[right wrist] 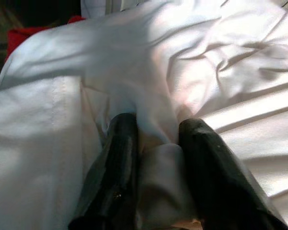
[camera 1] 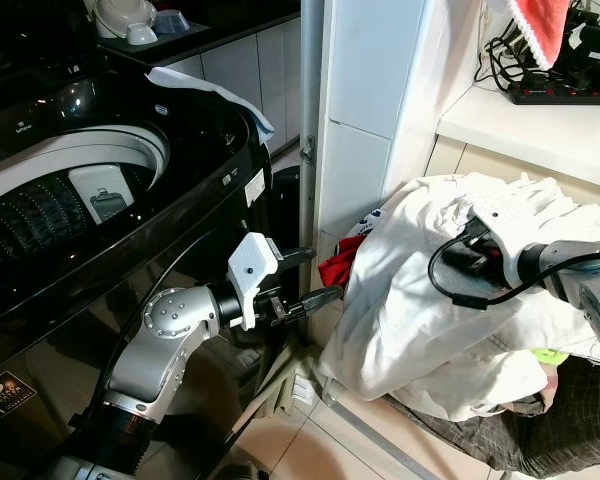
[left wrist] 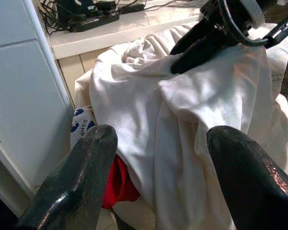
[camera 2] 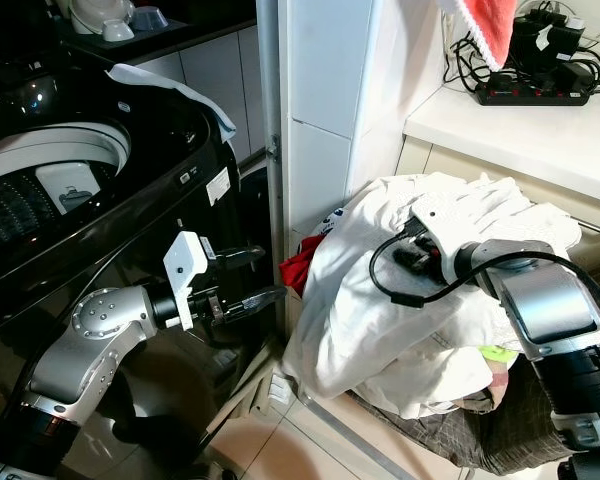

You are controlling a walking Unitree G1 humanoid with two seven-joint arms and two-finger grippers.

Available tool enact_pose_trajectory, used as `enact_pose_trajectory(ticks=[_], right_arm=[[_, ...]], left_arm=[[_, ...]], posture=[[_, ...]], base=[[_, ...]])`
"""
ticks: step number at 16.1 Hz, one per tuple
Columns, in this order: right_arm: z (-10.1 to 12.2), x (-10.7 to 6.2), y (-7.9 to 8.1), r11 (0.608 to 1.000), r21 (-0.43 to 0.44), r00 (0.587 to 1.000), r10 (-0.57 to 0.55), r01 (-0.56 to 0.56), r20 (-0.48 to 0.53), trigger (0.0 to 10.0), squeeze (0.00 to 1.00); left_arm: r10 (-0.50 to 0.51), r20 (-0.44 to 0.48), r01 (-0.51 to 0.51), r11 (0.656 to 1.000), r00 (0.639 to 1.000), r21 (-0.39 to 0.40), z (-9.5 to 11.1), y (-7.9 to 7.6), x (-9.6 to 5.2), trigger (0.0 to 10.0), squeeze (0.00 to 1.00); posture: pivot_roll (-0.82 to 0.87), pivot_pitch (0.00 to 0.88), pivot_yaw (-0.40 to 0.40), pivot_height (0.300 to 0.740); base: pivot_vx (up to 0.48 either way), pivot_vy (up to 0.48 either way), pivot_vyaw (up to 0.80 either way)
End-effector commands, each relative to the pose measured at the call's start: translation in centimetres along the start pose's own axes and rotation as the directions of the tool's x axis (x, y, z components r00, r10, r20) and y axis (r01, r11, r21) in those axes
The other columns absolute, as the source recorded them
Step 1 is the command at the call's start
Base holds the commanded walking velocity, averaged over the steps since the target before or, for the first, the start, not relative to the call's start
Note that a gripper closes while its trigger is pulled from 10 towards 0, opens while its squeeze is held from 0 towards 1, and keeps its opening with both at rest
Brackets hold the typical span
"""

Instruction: Clothes washing

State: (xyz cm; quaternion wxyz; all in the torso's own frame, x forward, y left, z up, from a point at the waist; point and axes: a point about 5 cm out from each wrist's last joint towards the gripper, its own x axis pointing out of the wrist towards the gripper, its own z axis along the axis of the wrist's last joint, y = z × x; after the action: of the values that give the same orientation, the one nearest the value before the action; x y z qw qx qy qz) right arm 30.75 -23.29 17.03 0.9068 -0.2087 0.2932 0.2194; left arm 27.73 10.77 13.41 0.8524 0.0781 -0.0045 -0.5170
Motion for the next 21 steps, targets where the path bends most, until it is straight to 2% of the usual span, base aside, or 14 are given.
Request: enact_pose_trajectory(ticks=[1, 4, 6, 7, 9, 11, 12, 13, 14, 15, 16, 18, 20, 21], right_arm=[[0.3, -0.3, -0.8, 0.999, 0.018, 0.999, -0.04, 0.04, 0.013, 0.0, 0.0], [1.1, -0.6, -1.6, 0.996, 0.047, 0.995, -0.079, 0.076, 0.059, 0.0, 0.0], [2.7, -1.3, -2.2, 0.991, 0.114, 0.984, -0.091, 0.074, 0.153, 0.0, 0.0], [5.0, -2.3, -2.9, 0.981, 0.188, 0.955, -0.102, 0.05, 0.277, 0.0, 0.0], [7.6, -3.7, -3.4, 0.974, 0.224, 0.91, -0.098, 0.006, 0.403, 0.0, 0.0], [11.8, -6.2, -3.7, 0.967, 0.24, 0.806, -0.072, -0.088, 0.588, 0.0, 0.0], [11.9, -6.3, -3.6, 0.986, 0.165, 0.828, -0.068, -0.03, 0.556, 0.0, 0.0], [10.8, -5.6, -3.8, 0.994, 0.087, 0.876, -0.099, 0.066, 0.473, 1.2, 0.0], [8.7, -4.4, -4.2, 0.989, 0.086, 0.922, -0.146, 0.123, 0.358, 10.0, 0.81], [8.2, -4.0, -4.3, 0.987, 0.096, 0.931, -0.157, 0.132, 0.329, 10.0, 1.0], [7.7, -3.4, -4.4, 0.983, 0.122, 0.943, -0.164, 0.134, 0.291, 10.0, 1.0], [8.4, -3.5, -4.0, 0.99, 0.109, 0.948, -0.122, 0.093, 0.295, 10.0, 1.0], [8.3, -3.5, -4.3, 0.985, 0.154, 0.959, -0.118, 0.079, 0.259, 10.0, 1.0], [7.7, -3.2, -4.4, 0.98, 0.184, 0.973, -0.111, 0.074, 0.201, 10.0, 1.0]], left_arm=[[0.023, -0.006, -0.023, 1.0, 1.0, 0.018, 0.1, 0.6, -0.2, 10.0, 0.0], [0.036, -0.009, -0.036, 0.999, 0.999, 0.021, 0.1, 0.8, -0.4, 10.0, 0.0], [0.047, 0.002, -0.047, 0.999, 0.999, 0.025, 0.4, 1.0, -0.3, 10.0, 0.0], [0.064, 0.018, -0.065, 0.998, 0.998, 0.025, 0.7, 1.3, -0.3, 10.0, 0.0], [0.083, 0.029, -0.084, 0.996, 0.996, 0.037, 0.9, 1.5, -0.3, 10.0, 0.0], [0.126, 0.065, -0.13, 0.99, 0.99, 0.049, 1.6, 2.3, -0.2, 10.0, 0.0], [0.134, 0.071, -0.138, 0.989, 0.988, 0.053, 1.8, 2.4, -0.2, 10.0, 0.0], [0.136, 0.071, -0.14, 0.989, 0.988, 0.054, 1.8, 2.4, -0.2, 10.0, 0.0], [0.139, 0.069, -0.142, 0.989, 0.988, 0.048, 1.6, 2.3, -0.3, 10.0, 0.0], [0.139, 0.067, -0.142, 0.989, 0.988, 0.047, 1.5, 2.2, -0.3, 10.0, 0.0], [0.135, 0.06, -0.137, 0.99, 0.989, 0.045, 1.3, 2.1, -0.4, 10.0, 0.0], [0.128, 0.056, -0.131, 0.991, 0.99, 0.042, 1.2, 2.0, -0.3, 10.0, 0.0], [0.128, 0.053, -0.131, 0.99, 0.99, 0.044, 1.2, 2.0, -0.2, 10.0, 0.0], [0.129, 0.05, -0.131, 0.99, 0.99, 0.045, 1.2, 2.0, -0.1, 10.0, 0.0]], posture=[[-0.01, 0.0, 0.044, 0.74], [-0.01, 0.0, 0.047, 0.74], [-0.01, 0.0, 0.051, 0.74], [-0.01, 0.0, 0.054, 0.74], [-0.02, 0.0, 0.057, 0.74], [-0.02, 0.0, 0.055, 0.74], [-0.02, 0.0, 0.045, 0.74], [-0.02, 0.0, 0.045, 0.74], [-0.02, 0.0, 0.041, 0.74], [-0.02, 0.0, 0.041, 0.74], [-0.02, 0.0, 0.043, 0.74], [-0.02, 0.0, 0.046, 0.74], [-0.03, 0.0, 0.045, 0.74], [-0.03, 0.0, 0.039, 0.74]], base=[[0.0, 0.0, 0.0], [0.0, 0.0, 0.0], [0.0, 0.0, 0.0], [0.0, 0.0, 0.0], [0.0, 0.0, 0.0], [0.0, 0.0, 0.0], [0.0, 0.0, 0.0], [0.0, 0.0, 0.0], [0.0, 0.0, 0.0], [0.0, 0.0, 0.0], [0.0, 0.0, 0.0], [0.0, 0.0, 0.0], [0.0, 0.0, 0.0], [0.0, 0.0, 0.0]])
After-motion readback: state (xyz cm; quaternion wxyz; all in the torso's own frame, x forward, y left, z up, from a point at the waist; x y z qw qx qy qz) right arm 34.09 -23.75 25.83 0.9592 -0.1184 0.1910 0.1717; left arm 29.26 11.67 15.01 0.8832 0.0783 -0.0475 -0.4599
